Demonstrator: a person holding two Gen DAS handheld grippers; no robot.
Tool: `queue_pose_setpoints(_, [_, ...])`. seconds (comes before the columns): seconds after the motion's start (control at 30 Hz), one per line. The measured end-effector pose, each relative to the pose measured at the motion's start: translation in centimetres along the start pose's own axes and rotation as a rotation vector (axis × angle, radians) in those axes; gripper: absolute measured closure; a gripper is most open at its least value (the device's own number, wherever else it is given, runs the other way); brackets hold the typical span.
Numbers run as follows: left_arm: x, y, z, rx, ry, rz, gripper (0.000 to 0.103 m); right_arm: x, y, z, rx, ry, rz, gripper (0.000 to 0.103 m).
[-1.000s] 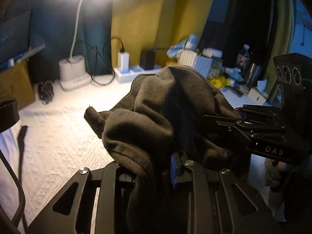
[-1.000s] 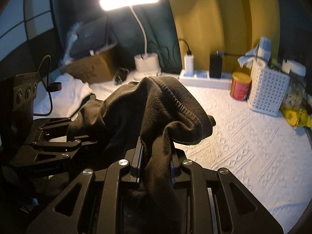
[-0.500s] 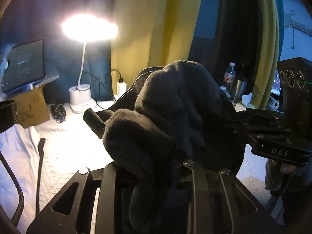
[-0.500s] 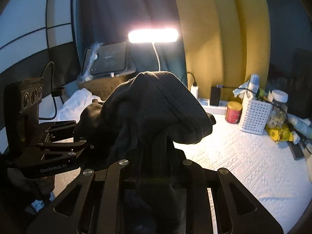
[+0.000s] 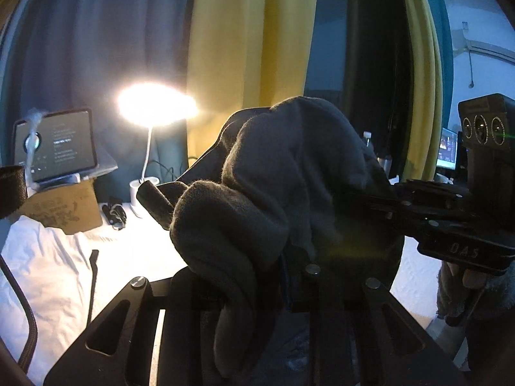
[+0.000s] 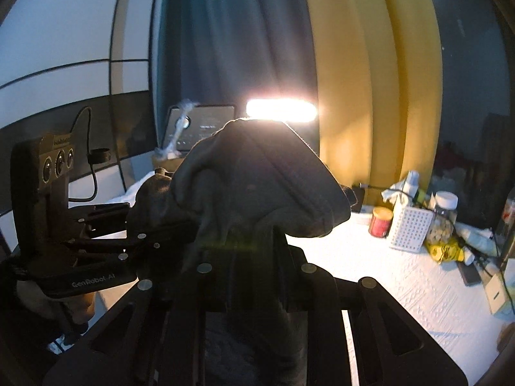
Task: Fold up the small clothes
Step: 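Hold the lifted shirt end with both tools and carry it over the strip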
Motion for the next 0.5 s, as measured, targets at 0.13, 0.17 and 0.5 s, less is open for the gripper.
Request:
queue_pose_setpoints(0.13, [-0.2, 0.6, -1.3, -0.018, -0.030, -0.008, 0.080, -0.9, 1.2, -0.7, -0.005, -0.034, -0.028, 0.082])
queue_pose_setpoints(0.17, [-0.3, 0.8, -1.6, -0.023, -0.040, -0.011, 0.080, -1.1, 1.5, -0.8, -0.008, -0.039, -0.035, 0.082])
queue_pose_setpoints(0.5, [-1.0, 3.9, -5.0, -0.064, -0.109, -0.029, 0.080, -3.5, 5.5, -1.5, -0.071, -0.108, -0.128, 0.083])
Point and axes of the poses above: each gripper's, at about its wrist camera, not at the fingertips, and z roughly the way its jaws point, y to its left, x to its underside, the point moved 1 cm from there along z, roughly the way its jaws point, and after that the axes turned 7 degrees about -x, right-handed, at the moved point
